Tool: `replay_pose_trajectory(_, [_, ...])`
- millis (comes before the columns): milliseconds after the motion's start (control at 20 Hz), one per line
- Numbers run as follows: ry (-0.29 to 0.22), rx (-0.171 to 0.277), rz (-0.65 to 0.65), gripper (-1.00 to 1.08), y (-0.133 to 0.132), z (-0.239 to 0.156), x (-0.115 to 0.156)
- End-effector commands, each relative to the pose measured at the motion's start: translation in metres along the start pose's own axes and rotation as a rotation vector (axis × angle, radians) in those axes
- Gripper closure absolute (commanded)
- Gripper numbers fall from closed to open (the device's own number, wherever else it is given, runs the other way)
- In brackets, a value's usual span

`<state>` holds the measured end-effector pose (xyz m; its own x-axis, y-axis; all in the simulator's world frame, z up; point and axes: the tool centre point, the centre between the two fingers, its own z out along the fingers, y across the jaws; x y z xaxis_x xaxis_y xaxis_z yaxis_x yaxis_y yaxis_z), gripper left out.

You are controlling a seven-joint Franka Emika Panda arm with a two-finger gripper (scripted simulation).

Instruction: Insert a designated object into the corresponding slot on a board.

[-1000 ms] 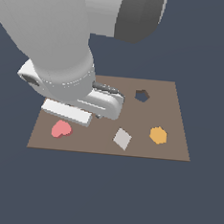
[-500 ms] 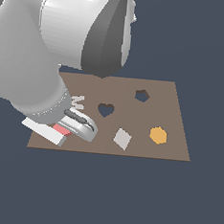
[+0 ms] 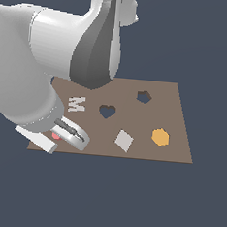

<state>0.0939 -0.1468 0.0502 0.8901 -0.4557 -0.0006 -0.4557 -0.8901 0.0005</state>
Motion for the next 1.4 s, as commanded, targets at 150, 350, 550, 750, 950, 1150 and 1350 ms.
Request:
replay_pose_trajectory(150, [0.000,0.000,0.001,-0.92,0.000,0.004,0.000])
replay_pose_trajectory(350, [0.000,0.000,0.002,-0.92,0.000,0.017,0.001])
replay_pose_trajectory(550, [0.000,0.000,0.003,1.08,0.000,0.020,0.001])
replay_pose_trajectory(750, [0.000,0.000,0.003,1.08,0.000,0.020,0.001])
replay_pose_trajectory(950, [0.000,0.000,0.003,1.08,0.000,0.020,0.001])
replay_pose_trajectory(1150, [0.001,0.001,0.003,1.08,0.000,0.017,0.001])
replay_pose_trajectory(1350, [0.000,0.000,0.003,1.08,0.000,0.017,0.001])
